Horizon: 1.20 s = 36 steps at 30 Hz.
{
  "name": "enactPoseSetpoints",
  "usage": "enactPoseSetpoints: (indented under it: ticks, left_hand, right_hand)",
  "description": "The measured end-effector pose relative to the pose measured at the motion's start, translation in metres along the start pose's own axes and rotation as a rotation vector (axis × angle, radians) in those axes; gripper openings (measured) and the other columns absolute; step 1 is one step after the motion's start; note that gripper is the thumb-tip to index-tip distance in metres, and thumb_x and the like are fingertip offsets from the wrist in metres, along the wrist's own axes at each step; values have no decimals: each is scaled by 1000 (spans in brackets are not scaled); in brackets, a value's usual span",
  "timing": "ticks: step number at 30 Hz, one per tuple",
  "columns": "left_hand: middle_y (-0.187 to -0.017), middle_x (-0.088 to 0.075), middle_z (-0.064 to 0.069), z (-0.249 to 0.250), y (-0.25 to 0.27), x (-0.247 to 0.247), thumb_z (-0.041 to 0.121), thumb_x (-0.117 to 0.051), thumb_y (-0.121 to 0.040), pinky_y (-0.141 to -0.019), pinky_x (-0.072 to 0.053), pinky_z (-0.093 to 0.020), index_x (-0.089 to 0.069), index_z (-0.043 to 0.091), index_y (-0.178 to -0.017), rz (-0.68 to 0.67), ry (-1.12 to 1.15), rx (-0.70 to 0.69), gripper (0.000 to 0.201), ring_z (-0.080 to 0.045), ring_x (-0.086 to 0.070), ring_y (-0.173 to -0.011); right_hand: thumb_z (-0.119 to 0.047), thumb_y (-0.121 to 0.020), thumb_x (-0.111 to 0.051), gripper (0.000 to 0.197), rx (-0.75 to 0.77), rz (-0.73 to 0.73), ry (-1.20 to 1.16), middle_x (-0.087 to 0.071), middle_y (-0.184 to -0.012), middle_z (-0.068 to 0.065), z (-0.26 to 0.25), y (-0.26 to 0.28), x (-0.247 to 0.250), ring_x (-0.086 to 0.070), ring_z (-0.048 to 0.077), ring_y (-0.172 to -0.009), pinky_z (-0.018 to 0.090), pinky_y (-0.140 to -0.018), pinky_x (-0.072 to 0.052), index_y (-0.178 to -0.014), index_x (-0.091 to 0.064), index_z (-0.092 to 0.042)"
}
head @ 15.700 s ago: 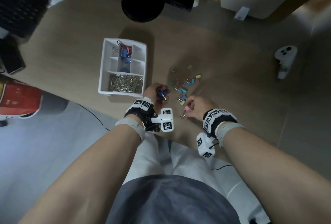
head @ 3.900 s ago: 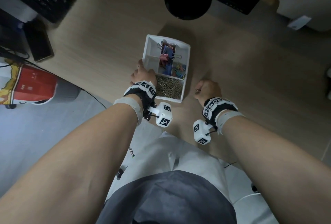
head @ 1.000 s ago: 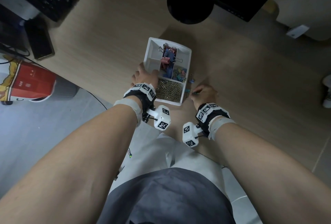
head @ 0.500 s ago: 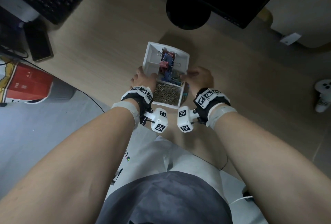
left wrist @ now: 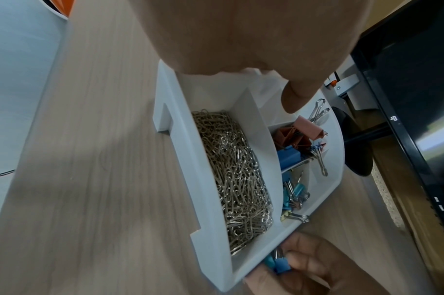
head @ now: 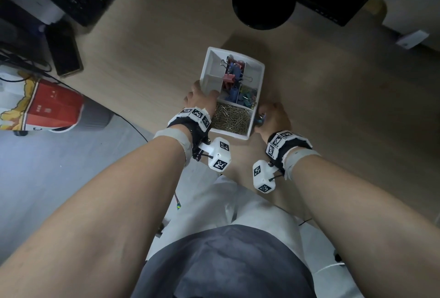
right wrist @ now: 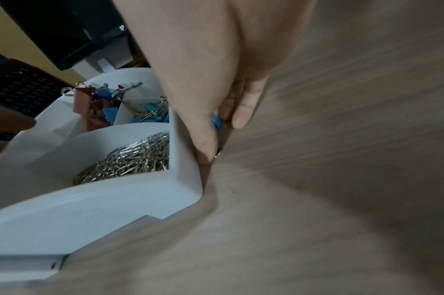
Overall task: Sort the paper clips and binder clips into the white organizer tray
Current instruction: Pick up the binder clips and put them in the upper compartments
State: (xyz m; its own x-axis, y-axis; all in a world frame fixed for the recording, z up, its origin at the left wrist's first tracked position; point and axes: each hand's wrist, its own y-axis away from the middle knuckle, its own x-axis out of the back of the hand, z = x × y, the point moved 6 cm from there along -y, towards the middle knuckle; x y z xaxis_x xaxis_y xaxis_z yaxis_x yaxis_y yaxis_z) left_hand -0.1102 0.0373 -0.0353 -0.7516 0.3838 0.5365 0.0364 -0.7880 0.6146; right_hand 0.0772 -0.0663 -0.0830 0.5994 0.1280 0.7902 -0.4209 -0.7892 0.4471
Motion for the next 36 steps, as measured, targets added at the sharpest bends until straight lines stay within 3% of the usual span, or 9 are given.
enactPoseSetpoints:
  ticks: [2, 7, 13, 19, 24, 27, 30, 33, 36]
  left_hand:
    - [-134, -45, -12, -1, -1, -1, 42, -41, -61, -92, -33, -39, -29, 20, -145, -3, 0, -7, 88, -30, -37, -121]
    - [-133, -46, -11, -2, -2, -1, 41, -42, -62, -90, -31, -38, -27, 21, -145, -7, -10, -2, 87, -29, -37, -120]
    - [-138, -43, -13, -6, -10, -2, 31, -51, -87, -92, -29, -36, -27, 20, -146, 21, -72, -11, 66, -32, -36, -124]
    - [-136, -45, -13, 0, -3, -1, 42, -39, -61, -83, -24, -33, -29, 19, -145, 14, -41, 1, 88, -30, -38, -123]
    - [-134, -45, -14, -1, -3, -1, 43, -38, -60, -87, -28, -35, -30, 19, -144, 14, -34, 1, 88, -31, -38, -122]
    - [-134, -45, -14, 0, -3, -1, 42, -39, -60, -89, -30, -36, -31, 19, -144, 9, -31, 2, 88, -31, -38, -121]
    - [-133, -46, -13, 0, -4, 0, 42, -39, -59, -88, -30, -37, -31, 19, -143, 9, -43, -3, 88, -31, -38, -121]
    - [-134, -45, -13, -1, -5, -1, 43, -38, -60, -88, -29, -37, -30, 20, -144, 3, -65, -3, 87, -31, -38, -122]
    - [-135, -45, -13, -3, -8, 0, 44, -39, -62, -85, -26, -36, -29, 20, -144, 12, -79, -1, 85, -31, -38, -123]
  right_hand:
    - [-5, -73, -78, 31, -6, 18, -21, -59, -114, 14, 2, 2, 1, -63, 36, -95, 34, -80, -51, -102, -69, -14]
    - [-1, -74, -79, 43, -23, 39, -145, -70, -100, 7, 4, 6, 4, -65, 25, -88, 31, -80, -52, -113, -63, -10]
    - [-4, -76, -74, 21, -26, 14, -118, -77, -95, 3, 7, 6, 3, -70, 23, -88, 22, -81, -50, -93, -79, -16]
    - [1, -72, -76, 18, -151, 55, -299, -73, -81, 1, 12, 7, 16, -65, 13, -70, 23, -76, -56, -79, -76, -16]
    - [-1, -74, -77, 23, -182, 171, -493, -73, -79, -4, -8, -5, 46, -66, 7, -70, 22, -71, -57, -77, -73, -23]
    - [-5, -75, -78, 20, -97, 159, -573, -72, -83, -9, -33, -15, 59, -64, 1, -73, 11, -67, -50, -85, -77, -22]
    - [-12, -75, -80, 26, -46, 99, -643, -74, -94, -8, -44, -19, 57, -68, 4, -82, 15, -77, -54, -99, -76, -21]
    - [-16, -80, -73, 27, -121, 62, -754, -76, -98, -1, -34, -19, 48, -74, 14, -84, 27, -79, -60, -106, -77, -18]
    - [-34, -77, -61, 18, -220, 215, -615, -76, -82, -8, -8, -21, 50, -74, 16, -78, 37, -79, -61, -85, -76, -39]
